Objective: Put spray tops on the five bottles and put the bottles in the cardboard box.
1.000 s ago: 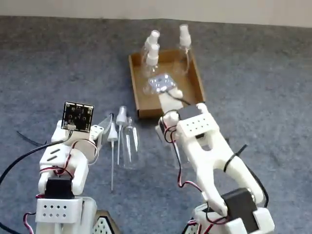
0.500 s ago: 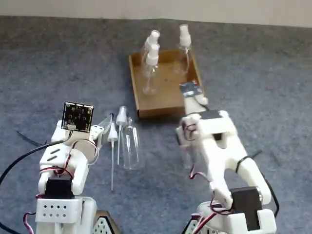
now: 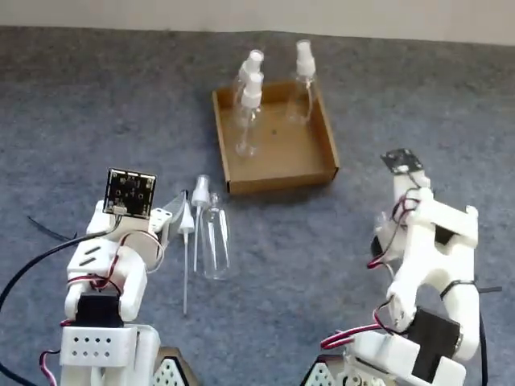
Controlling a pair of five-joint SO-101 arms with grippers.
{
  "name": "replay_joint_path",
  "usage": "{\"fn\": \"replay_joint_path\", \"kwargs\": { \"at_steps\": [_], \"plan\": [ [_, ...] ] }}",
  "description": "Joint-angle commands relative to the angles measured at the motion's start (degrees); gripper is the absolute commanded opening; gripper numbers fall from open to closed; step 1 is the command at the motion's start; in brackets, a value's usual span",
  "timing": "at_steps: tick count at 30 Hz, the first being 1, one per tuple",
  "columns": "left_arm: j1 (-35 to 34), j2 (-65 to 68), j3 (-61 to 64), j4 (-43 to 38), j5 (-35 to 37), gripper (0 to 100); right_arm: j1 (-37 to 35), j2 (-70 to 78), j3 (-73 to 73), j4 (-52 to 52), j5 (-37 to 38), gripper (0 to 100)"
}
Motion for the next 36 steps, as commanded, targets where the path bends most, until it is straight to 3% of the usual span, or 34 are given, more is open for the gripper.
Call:
{"fn": "replay_joint_path", "kwargs": {
  "at_steps": [1, 7, 22, 30, 36],
  "plan": [
    [-0.48, -0.22, -0.48, -1.93, -0.53, 27, 3.21, 0.22, -1.45, -1.36, 0.88, 2.0],
    [-0.48, -0.22, -0.48, -1.67, -0.44, 27, 5.23, 0.04, -1.36, -1.27, 0.7, 15.9],
    [-0.48, -0.22, -0.4, -1.67, -0.44, 27, 0.57, 0.13, -15.69, 11.74, -1.76, 16.6],
    [-0.48, -0.22, -0.4, -1.67, -0.44, 27, -0.48, 0.13, -17.1, 12.97, -2.46, 16.9],
    [-0.48, -0.22, -0.4, -1.67, -0.44, 27, -0.13, 0.13, -17.1, 13.14, -2.55, 27.6]
  ]
}}
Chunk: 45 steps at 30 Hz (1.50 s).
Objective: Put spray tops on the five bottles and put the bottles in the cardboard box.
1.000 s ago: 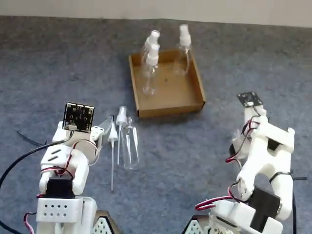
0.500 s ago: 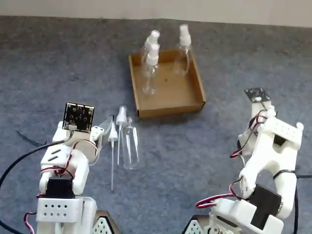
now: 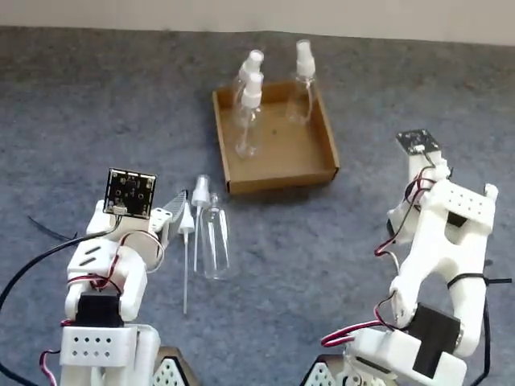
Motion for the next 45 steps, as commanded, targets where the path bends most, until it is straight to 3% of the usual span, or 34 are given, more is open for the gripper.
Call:
{"fn": "replay_joint_path", "kwargs": {
  "at_steps": [1, 9, 21, 33, 37, 45],
  "plan": [
    [-0.48, -0.22, -0.4, -1.49, -0.44, 27, -0.22, -0.4, -3.12, 0.92, -0.79, 27.9],
    [-0.48, -0.22, -0.4, -1.49, -0.44, 27, -3.47, 0.13, -4.18, 0.84, -4.48, 27.8],
    [-0.48, -0.22, -0.4, -1.49, -0.44, 27, -6.9, 17.45, -18.33, 5.32, -4.4, 27.3],
    [-0.48, -0.22, -0.4, -1.49, -0.44, 27, -6.55, 22.2, -18.42, 1.98, -4.4, 8.5],
    [-0.57, -0.22, -0.75, -1.49, -0.44, 27, -6.55, 20.88, -19.38, 5.05, -4.75, 0.2],
    [-0.92, -0.13, -4.35, 2.46, -0.26, 27, -11.38, -1.98, -18.07, 5.32, -10.2, 0.4]
  ]
}}
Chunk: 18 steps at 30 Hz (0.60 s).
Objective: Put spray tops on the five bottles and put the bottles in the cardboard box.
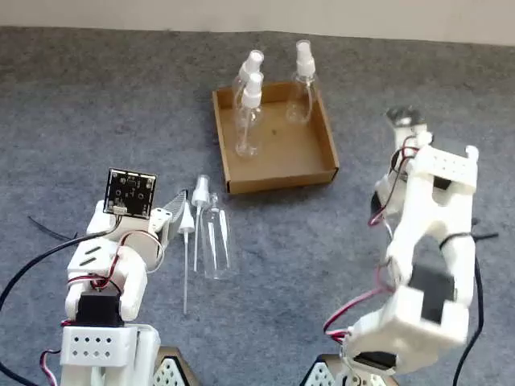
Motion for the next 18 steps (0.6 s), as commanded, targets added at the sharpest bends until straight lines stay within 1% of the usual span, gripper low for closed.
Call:
{"fn": "replay_joint_path", "kwargs": {
  "at_steps": [1, 3, 5, 7, 9, 11, 13, 16, 18],
  "plan": [
    [-0.92, 0.04, -5.23, 3.34, -0.26, 27, -6.2, -18.24, 2.42, 0.57, -2.55, 0.4],
    [-0.92, 2.33, -7.16, 5.27, -0.26, 27, -10.59, -25.89, 8.48, -0.92, -3.78, 0.4],
    [-0.92, 7.69, -9.71, 6.59, -0.35, 27, -15.52, -33.63, 16.04, -3.82, -5.19, 0.4],
    [-0.92, 15.69, -13.93, 8.44, -0.53, 27, -20.18, -40.66, 23.78, -7.34, -6.68, 0.4],
    [-0.92, 25.19, -20.18, 11.69, -0.53, 24, -23.96, -46.9, 30.55, -10.77, -8.53, 0.4],
    [-0.92, 34.68, -27.65, 15.82, -0.44, 20, -26.77, -51.82, 36.26, -13.41, -10.55, 0.4],
    [-0.92, 43.21, -34.86, 18.99, -0.35, 18, -28.88, -55.16, 40.66, -13.41, -12.13, 0.4],
    [-0.75, 54.55, -42.95, 21.98, 1.23, 18, -30.9, -58.51, 41.71, -13.14, -12.84, 0.4],
    [-0.66, 60.7, -45.32, 22.15, 3.25, 18, -31.78, -60.18, 42.07, -13.14, -12.84, 0.4]
  ]
}}
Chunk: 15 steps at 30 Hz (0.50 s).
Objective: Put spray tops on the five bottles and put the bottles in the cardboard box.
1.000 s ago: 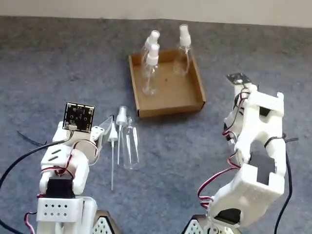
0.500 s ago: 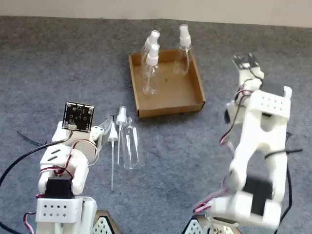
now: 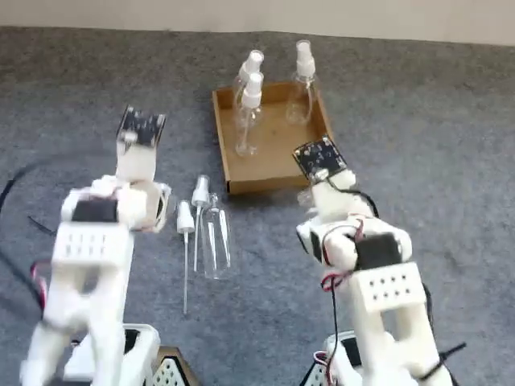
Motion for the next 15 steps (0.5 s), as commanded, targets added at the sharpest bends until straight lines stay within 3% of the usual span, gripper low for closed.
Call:
{"fn": "replay_joint_path", "kwargs": {
  "at_steps": [1, 6, 15],
  "plan": [
    [-0.4, 15.34, -9.45, 1.76, 3.43, 18, -2.95, -5.58, 0.31, -1.89, -1.14, 0.4],
    [1.54, 24.57, -11.3, -1.23, 5.36, 18, -5.85, -8.48, 0.4, -1.98, -4.66, 0.4],
    [3.91, 28.97, -11.12, -4.48, 5.54, 18, -10.95, -12.09, 4.53, -3.56, -7.3, 0.4]
  ]
}}
